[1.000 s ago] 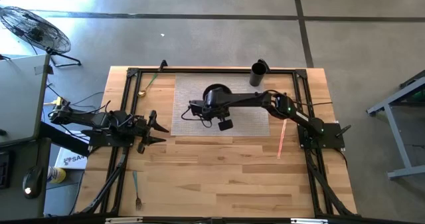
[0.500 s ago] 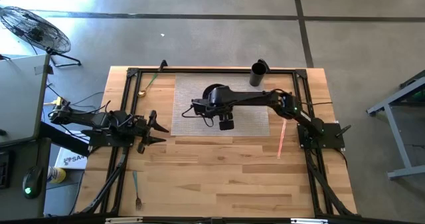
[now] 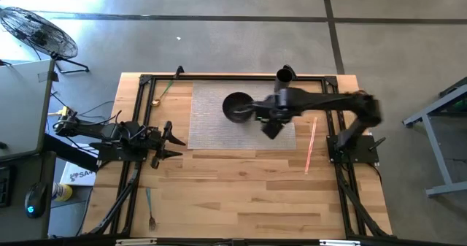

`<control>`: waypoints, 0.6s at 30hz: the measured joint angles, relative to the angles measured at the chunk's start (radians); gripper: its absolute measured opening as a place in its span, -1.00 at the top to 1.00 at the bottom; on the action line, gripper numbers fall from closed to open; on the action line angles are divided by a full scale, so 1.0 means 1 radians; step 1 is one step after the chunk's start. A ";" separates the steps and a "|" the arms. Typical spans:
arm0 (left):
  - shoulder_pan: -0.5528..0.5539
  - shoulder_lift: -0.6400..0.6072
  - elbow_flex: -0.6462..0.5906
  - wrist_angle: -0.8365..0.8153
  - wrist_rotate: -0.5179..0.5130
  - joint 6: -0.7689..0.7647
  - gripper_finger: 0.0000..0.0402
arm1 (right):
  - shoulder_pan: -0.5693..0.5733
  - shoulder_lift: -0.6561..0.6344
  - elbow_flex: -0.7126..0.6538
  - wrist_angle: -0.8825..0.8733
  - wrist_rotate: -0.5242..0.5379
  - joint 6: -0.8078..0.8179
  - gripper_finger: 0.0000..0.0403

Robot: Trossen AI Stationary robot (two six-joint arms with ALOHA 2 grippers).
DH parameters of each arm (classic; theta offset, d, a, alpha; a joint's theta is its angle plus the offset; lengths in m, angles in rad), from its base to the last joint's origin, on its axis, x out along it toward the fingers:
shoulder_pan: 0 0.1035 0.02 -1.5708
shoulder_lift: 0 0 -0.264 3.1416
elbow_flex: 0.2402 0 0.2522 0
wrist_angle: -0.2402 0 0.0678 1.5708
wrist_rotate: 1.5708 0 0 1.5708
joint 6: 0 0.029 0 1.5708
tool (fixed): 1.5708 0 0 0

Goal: Pick & Place Utensil
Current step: Put the orange straw into the black cup

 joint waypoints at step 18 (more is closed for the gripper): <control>0.000 0.000 0.000 0.000 0.000 0.000 0.12 | -0.227 -0.317 -0.715 0.236 -0.235 0.572 0.08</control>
